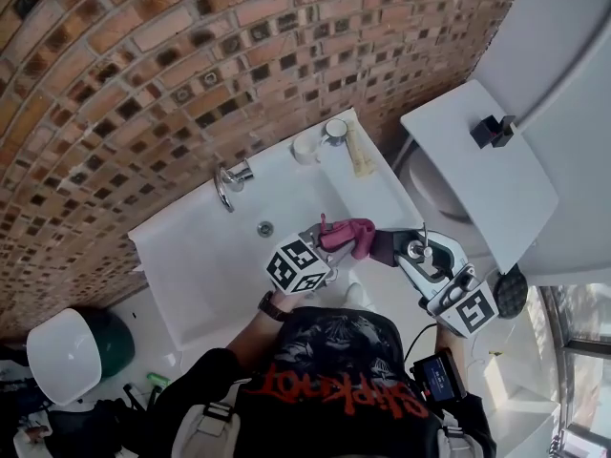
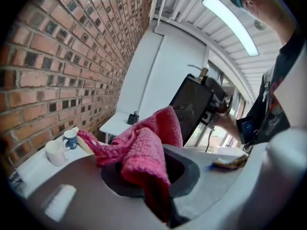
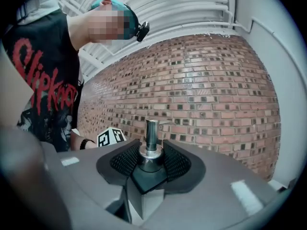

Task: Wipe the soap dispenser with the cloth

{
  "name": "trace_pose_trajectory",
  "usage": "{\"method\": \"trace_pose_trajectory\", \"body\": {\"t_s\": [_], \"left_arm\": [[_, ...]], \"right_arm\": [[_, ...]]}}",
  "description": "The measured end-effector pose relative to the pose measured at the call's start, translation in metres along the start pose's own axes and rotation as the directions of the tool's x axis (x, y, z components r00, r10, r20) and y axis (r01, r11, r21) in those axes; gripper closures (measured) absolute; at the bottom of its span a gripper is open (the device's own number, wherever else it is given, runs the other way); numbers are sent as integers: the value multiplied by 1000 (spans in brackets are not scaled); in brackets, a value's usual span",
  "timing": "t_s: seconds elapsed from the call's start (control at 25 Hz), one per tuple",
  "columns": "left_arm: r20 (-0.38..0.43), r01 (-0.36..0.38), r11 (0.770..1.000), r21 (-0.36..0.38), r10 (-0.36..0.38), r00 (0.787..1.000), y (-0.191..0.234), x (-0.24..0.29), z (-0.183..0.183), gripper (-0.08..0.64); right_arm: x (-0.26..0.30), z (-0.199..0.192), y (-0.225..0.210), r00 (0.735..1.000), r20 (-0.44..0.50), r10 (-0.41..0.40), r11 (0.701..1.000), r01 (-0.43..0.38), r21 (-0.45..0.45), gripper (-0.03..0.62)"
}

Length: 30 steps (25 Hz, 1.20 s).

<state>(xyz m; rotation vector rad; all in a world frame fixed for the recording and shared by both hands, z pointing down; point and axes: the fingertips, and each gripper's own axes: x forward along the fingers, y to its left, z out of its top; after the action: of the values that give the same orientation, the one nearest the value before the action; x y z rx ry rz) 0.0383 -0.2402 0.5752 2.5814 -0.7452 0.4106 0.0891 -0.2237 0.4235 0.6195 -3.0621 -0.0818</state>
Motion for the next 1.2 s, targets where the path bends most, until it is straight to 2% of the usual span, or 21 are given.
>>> {"method": "trace_pose_trajectory", "body": {"t_s": [0.08,0.12,0.2,0.28,0.4,0.48,0.56,0.64,0.72,0.8,0.88,1.0,1.12,1.2], "left_arm": [[-62,-58,998,13,59,996,13,-3,-16,509],[-68,-78,997,16,79,995,18,-8,-19,509],[-26,-98,995,35,98,995,22,-20,-7,509],[46,-98,990,99,94,995,19,-34,17,509],[169,-18,978,206,-17,985,-5,-52,58,509],[195,76,960,270,-132,972,-28,-60,76,509],[165,189,946,263,-237,957,-49,-64,84,509],[100,255,945,204,-279,955,-58,-62,85,509],[22,266,945,193,-275,961,-59,-56,82,509],[-30,255,943,214,-255,967,-56,-50,77,509],[-62,236,944,230,-228,972,-50,-42,71,509],[-99,204,954,219,-186,977,-35,-29,57,509],[-134,173,967,186,-149,980,-18,-14,38,509],[-188,159,972,171,-126,974,-7,-3,14,509]], "right_arm": [[-4,8,6,998,41,40,999,-41,11,434],[-4,12,11,996,57,67,998,-68,9,434],[-2,12,21,992,34,120,992,-118,-35,434],[1,-1,31,986,-63,156,979,-163,-121,434],[12,-19,45,963,-192,191,934,-239,-266,434],[18,-28,53,949,-245,196,905,-271,-328,434],[21,-35,61,933,-309,186,873,-301,-383,434],[22,-37,69,913,-366,183,823,-346,-450,434],[23,-33,76,901,-389,191,780,-381,-497,434],[23,-27,81,899,-388,204,761,-395,-514,434],[22,-20,83,901,-376,215,761,-396,-514,434],[20,-8,82,916,-332,223,775,-373,-509,434],[16,8,79,935,-268,231,804,-339,-489,433],[11,19,77,946,-213,243,827,-317,-464,433]]}}
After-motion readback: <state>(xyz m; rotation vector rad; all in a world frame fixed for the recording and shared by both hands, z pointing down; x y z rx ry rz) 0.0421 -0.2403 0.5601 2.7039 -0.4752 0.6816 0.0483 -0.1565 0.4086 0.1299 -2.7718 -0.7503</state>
